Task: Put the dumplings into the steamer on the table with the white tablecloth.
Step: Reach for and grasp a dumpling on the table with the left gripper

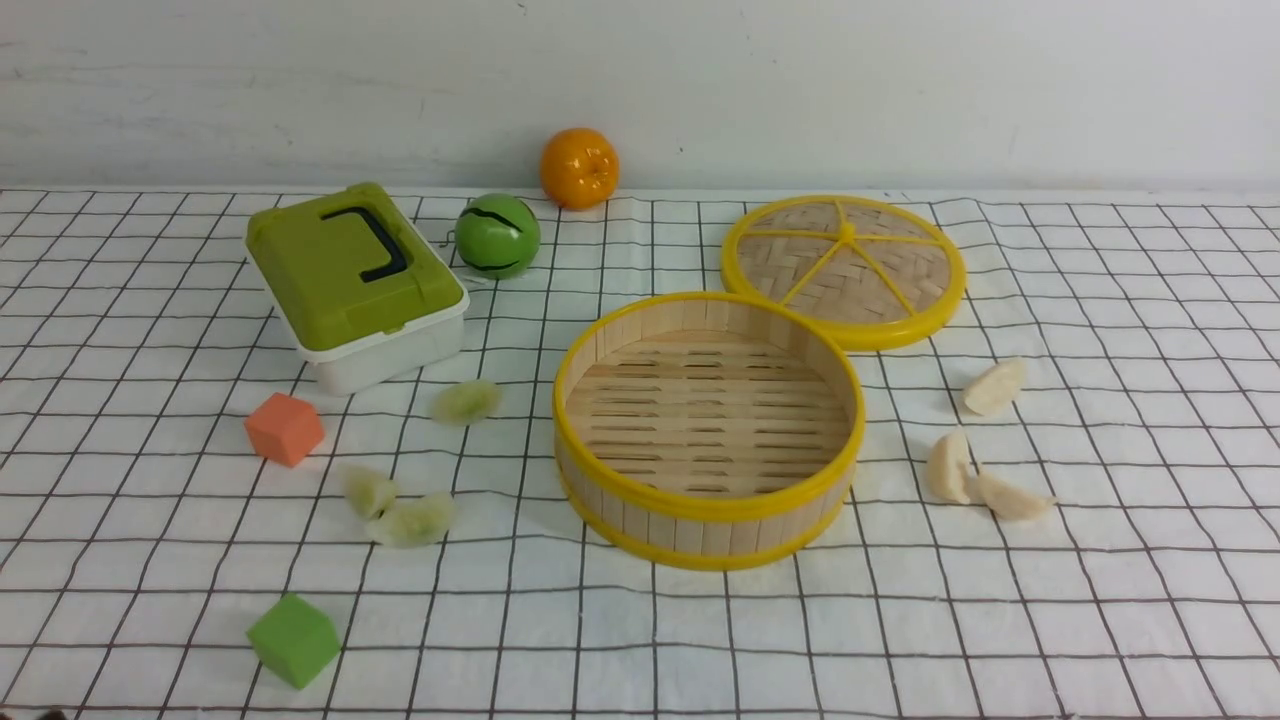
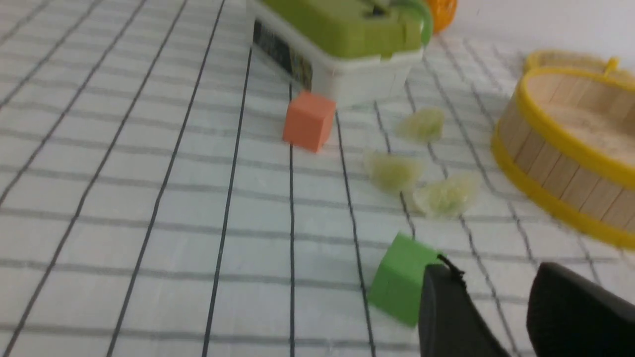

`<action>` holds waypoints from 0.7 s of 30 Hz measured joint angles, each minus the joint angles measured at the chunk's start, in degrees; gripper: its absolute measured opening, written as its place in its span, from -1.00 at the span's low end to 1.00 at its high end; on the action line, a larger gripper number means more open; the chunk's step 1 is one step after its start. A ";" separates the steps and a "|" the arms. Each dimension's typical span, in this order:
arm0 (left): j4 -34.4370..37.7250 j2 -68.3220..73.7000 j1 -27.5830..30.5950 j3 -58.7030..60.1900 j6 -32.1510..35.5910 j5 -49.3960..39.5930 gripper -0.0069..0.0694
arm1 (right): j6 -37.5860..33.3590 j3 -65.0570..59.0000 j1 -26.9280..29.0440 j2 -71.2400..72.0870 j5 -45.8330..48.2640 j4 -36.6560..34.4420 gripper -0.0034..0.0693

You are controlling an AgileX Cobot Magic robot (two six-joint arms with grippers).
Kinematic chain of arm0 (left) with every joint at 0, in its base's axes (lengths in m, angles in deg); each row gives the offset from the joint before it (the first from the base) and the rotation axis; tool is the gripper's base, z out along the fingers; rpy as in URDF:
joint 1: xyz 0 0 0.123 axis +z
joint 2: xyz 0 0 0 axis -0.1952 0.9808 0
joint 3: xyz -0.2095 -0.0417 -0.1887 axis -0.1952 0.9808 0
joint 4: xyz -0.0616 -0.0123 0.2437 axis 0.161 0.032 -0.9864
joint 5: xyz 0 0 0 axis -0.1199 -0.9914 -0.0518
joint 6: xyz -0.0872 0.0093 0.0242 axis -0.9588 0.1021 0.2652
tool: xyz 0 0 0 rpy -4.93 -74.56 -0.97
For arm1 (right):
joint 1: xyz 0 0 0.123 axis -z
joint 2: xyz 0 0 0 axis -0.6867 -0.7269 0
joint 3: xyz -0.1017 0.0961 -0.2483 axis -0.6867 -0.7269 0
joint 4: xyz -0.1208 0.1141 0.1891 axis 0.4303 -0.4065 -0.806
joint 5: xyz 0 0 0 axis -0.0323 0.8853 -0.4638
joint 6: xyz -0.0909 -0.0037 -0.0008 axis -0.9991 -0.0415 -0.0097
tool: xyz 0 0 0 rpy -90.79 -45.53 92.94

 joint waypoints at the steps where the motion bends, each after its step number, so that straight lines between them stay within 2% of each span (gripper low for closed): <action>1: 0.00 0.00 0.00 0.00 0.00 3.48 -0.19 | 0.00 -0.13 0.00 0.00 -1.09 0.02 -0.25; 5: 0.00 0.00 0.00 0.00 0.00 15.11 -0.19 | 0.00 -0.51 0.00 0.00 -10.62 0.02 -0.25; 10: 0.00 0.00 0.00 0.00 0.00 24.53 -0.19 | 1.77 -0.51 0.00 0.00 -24.73 -0.64 -0.25; 14: 1.07 0.00 0.00 0.00 -1.28 32.82 -0.19 | 13.76 -0.51 0.00 0.00 -35.26 -4.14 -0.25; 18: 3.51 0.00 0.00 0.00 -11.33 41.21 -0.19 | 25.59 -0.51 0.00 0.00 -41.65 -6.01 -0.25; 19: 3.66 0.00 0.00 0.00 -11.92 41.73 -0.20 | 25.59 -0.51 0.00 0.00 -41.81 -6.01 -0.25; 21: 5.92 0.00 0.00 -2.94 -17.43 43.76 -0.26 | 28.47 -0.05 0.00 0.00 -43.00 -5.83 -0.30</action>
